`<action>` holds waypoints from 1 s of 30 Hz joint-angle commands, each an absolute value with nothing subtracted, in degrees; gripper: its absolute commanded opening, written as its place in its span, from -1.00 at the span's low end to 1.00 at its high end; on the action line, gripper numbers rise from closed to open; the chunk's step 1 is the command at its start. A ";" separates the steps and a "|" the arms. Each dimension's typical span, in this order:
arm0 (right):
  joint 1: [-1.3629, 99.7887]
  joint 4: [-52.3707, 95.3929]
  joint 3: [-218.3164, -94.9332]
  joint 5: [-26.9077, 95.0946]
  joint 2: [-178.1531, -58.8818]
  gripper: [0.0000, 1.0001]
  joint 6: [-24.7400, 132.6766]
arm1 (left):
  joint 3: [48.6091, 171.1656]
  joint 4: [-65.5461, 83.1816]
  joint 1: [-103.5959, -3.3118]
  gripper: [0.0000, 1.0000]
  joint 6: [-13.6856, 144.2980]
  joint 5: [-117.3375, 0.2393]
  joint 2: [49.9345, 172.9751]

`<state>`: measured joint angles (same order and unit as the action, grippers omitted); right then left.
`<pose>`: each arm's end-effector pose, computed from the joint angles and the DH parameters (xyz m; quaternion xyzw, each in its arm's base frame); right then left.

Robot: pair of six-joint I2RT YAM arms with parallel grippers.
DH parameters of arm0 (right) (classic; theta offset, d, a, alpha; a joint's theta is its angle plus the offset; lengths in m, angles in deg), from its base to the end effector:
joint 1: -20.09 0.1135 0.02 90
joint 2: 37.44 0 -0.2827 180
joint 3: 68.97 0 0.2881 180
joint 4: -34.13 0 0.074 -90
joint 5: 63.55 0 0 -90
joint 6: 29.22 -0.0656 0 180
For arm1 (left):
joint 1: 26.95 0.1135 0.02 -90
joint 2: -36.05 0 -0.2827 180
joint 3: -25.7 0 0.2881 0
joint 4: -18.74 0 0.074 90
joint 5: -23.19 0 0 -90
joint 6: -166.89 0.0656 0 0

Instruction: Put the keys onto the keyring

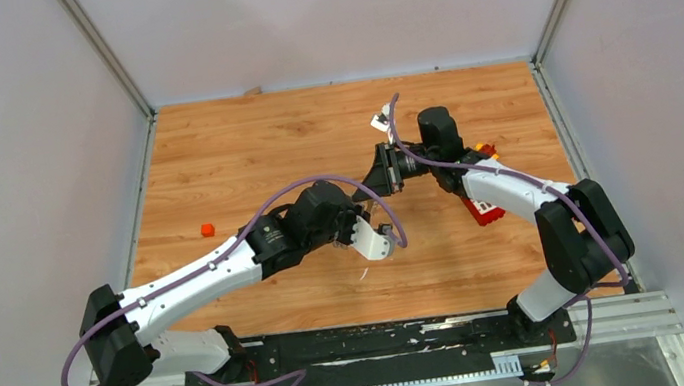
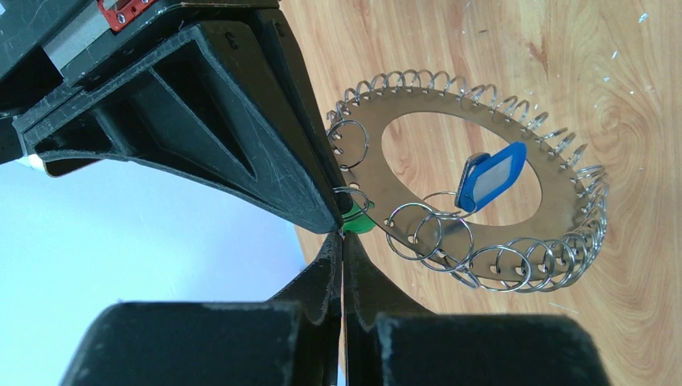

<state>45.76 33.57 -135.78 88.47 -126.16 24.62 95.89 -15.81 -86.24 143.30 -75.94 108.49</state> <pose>0.3154 0.2159 0.2486 -0.2200 0.7357 0.6122 0.1886 0.1794 -0.2816 0.2886 0.7768 0.4384 0.0987 0.4411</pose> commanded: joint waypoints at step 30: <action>44.47 39.66 -135.92 89.20 -123.76 -1.00 22.28 | 94.79 -18.68 -86.92 -1.00 143.07 -74.55 109.52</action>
